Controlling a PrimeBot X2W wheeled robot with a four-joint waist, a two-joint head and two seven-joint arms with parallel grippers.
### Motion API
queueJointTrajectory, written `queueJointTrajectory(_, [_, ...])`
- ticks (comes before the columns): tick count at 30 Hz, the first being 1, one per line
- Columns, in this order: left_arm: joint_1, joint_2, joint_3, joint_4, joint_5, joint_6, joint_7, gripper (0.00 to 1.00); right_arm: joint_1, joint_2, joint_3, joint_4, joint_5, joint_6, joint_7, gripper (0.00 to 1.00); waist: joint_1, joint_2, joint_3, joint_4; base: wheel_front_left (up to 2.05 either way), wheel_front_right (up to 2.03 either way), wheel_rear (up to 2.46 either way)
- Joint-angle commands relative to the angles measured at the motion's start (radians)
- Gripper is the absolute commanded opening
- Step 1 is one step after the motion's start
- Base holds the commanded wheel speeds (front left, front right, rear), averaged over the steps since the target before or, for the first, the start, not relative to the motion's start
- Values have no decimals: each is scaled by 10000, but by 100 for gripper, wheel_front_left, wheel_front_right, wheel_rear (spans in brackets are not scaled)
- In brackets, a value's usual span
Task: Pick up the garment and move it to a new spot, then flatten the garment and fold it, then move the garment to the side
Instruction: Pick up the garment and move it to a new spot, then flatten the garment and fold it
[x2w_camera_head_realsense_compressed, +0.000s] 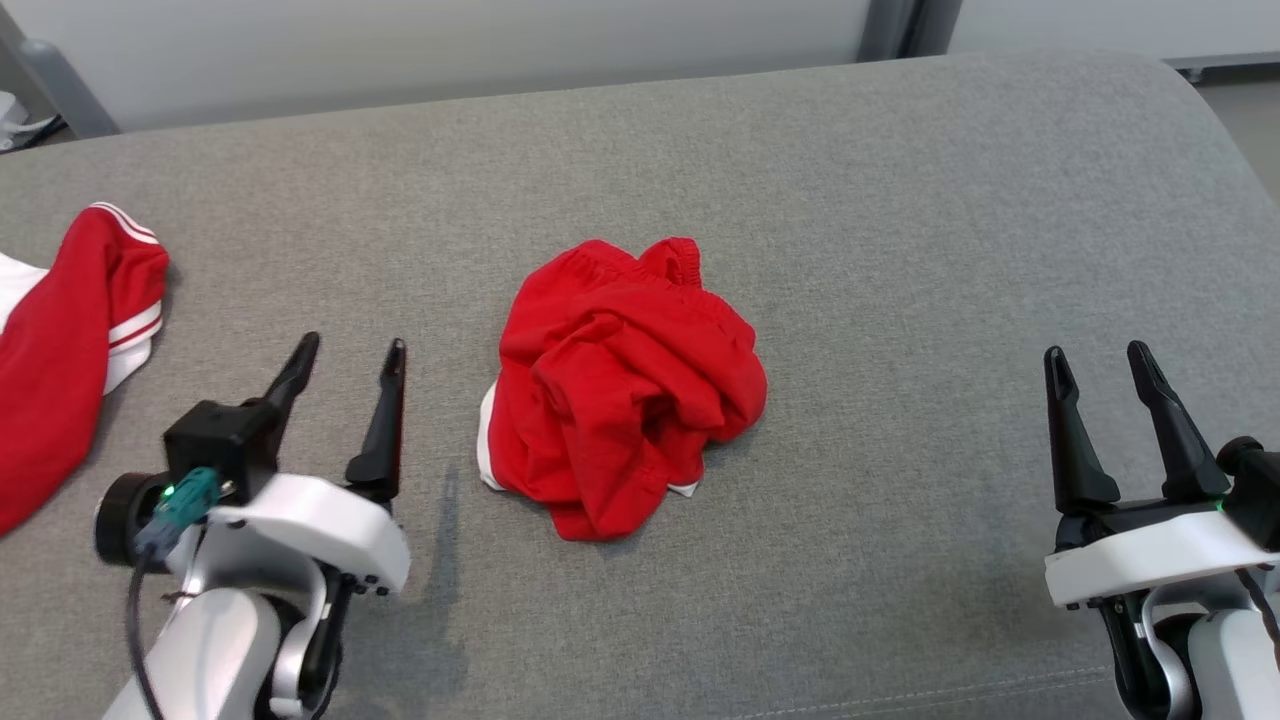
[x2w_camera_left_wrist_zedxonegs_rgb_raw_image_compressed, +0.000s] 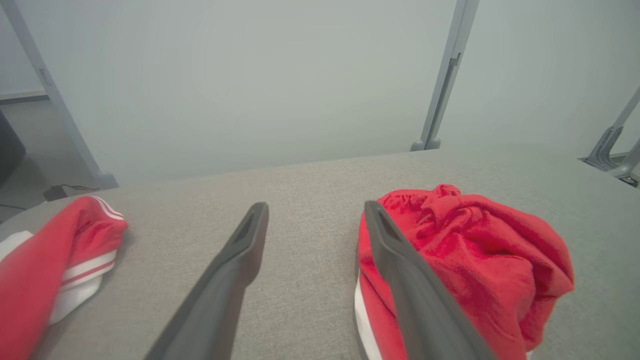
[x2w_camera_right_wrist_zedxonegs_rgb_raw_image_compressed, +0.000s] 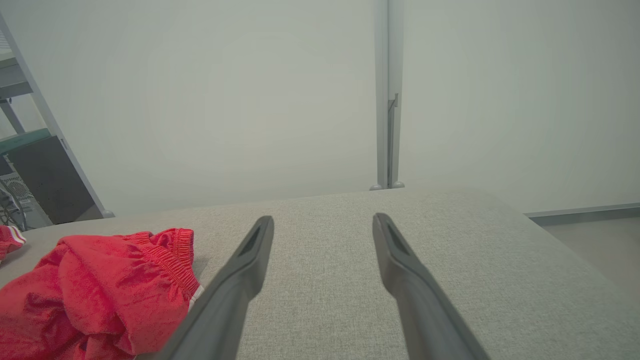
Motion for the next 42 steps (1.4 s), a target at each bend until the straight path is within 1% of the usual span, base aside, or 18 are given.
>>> queueJointTrajectory(1, [22,370,657,-556,-147,204,-214,100,7,-166,181,-336,-121,44,65,100,0,0,-183,215,0,0,0])
queueJointTrajectory(4, [699,683,1289,-1093,-436,467,-410,100,161,-214,140,-405,-172,44,165,100,0,0,-344,418,0,0,0])
queueJointTrajectory(8, [1530,927,1906,-1575,-790,633,-672,100,385,-292,78,-403,-185,44,237,100,0,0,-596,626,0,0,0])
queueJointTrajectory(13, [2540,1122,2284,-1931,-1054,679,-893,100,755,-348,111,-358,-230,44,320,100,0,0,-1002,727,0,0,0])
queueJointTrajectory(16, [3018,1210,2292,-2051,-1279,458,-891,100,1026,-362,115,-340,-254,44,353,100,0,0,-1225,753,0,0,0])
queueJointTrajectory(19, [3335,1296,2384,-2109,-1313,502,-926,100,1237,-334,136,-354,-273,44,383,100,0,0,-1381,723,0,0,0])
queueJointTrajectory(25, [3775,1379,2501,-2306,-1269,722,-962,100,1600,-238,135,-416,-308,44,448,100,0,0,-1655,645,0,0,0])
queueJointTrajectory(31, [3861,1524,2480,-2462,-1234,629,-987,100,1764,-167,146,-493,-321,44,511,100,0,0,-1745,616,0,0,0])
queueJointTrajectory(36, [3768,1643,2334,-2513,-1250,346,-991,100,1791,-132,141,-550,-316,44,526,100,0,0,-1738,613,0,0,0])
queueJointTrajectory(42, [3666,1670,2272,-2396,-1241,262,-1044,100,1771,-136,145,-544,-308,44,539,100,0,0,-1764,615,0,0,0])
